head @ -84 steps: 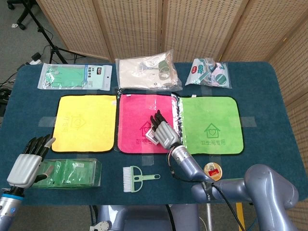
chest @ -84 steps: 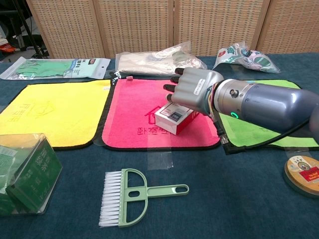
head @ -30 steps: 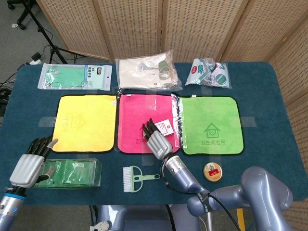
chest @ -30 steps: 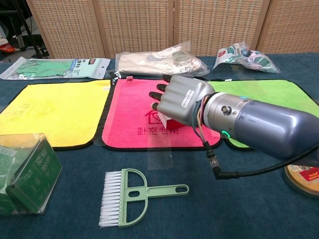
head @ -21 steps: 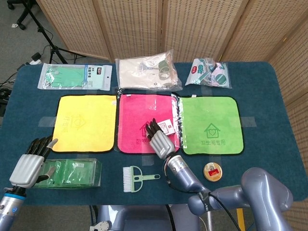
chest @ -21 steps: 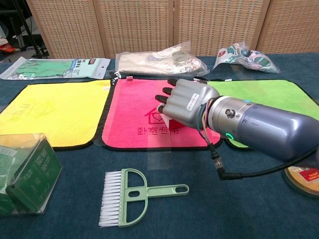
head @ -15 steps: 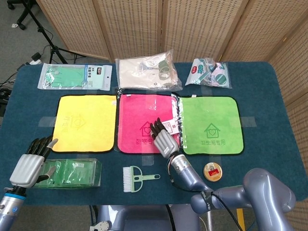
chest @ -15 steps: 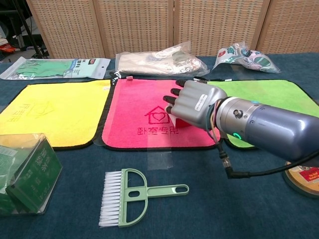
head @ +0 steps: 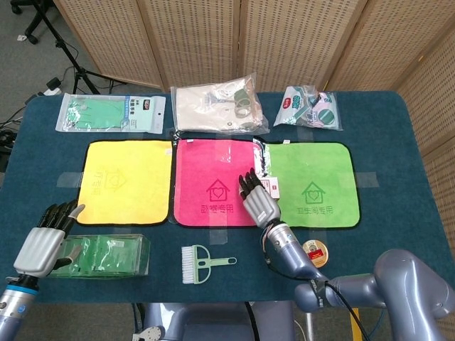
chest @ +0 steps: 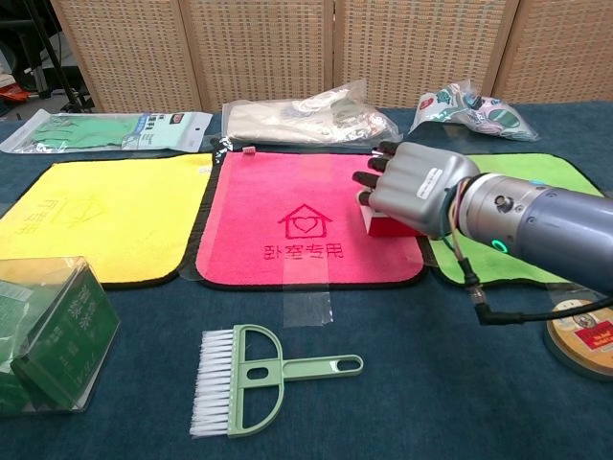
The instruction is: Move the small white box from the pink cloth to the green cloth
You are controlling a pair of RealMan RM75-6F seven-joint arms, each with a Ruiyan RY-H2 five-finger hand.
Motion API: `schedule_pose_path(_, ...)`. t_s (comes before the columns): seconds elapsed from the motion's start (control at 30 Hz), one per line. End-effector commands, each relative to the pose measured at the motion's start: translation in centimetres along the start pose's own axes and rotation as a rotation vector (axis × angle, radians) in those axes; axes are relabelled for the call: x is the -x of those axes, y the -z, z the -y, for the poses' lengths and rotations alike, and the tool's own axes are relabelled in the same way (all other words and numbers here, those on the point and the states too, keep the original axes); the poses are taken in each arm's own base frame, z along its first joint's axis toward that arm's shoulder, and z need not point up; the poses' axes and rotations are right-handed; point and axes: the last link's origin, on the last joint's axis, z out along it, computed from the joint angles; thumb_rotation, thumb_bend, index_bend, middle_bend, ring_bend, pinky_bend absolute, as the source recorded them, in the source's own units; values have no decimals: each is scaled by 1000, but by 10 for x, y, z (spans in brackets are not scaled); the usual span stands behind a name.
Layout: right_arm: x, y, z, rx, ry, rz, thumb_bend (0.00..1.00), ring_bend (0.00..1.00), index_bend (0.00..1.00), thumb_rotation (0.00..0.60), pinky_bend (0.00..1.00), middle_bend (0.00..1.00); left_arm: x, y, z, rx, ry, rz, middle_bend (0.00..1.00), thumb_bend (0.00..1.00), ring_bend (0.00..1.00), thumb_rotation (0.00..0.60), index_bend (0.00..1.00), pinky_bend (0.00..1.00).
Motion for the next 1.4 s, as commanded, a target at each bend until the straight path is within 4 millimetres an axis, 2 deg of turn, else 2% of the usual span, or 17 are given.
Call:
schedule_pose_path(0.03, 4, 3, -4, 7, 2, 8, 711, 0, 112, 600, 0, 7, -1, -1, 2, -8, 2, -4, 0, 339, 0, 600, 0, 0)
schedule_pose_path(0.47, 29, 17, -34, 72, -13, 61, 711, 0, 112, 600, 0, 7, 6, 3, -10, 45, -11, 29, 0, 338, 0, 600, 0, 0)
schedule_pose_path(1.07, 59, 19, -54, 128, -39, 129, 711, 0, 111, 600, 0, 7, 7, 7, -14, 63, -13, 31, 0, 338, 0, 600, 0, 0)
schedule_pose_path(1.27, 64, 18, -59, 142, -41, 136, 709, 0, 111, 600, 0, 7, 7, 7, -15, 67, -14, 32, 0, 338, 0, 600, 0, 0)
schedule_pose_path(1.4, 60, 14, -64, 161, -40, 116, 683, 0, 112, 600, 0, 2, 7, 7, -15, 69, -18, 30, 0, 338, 0, 600, 0, 0)
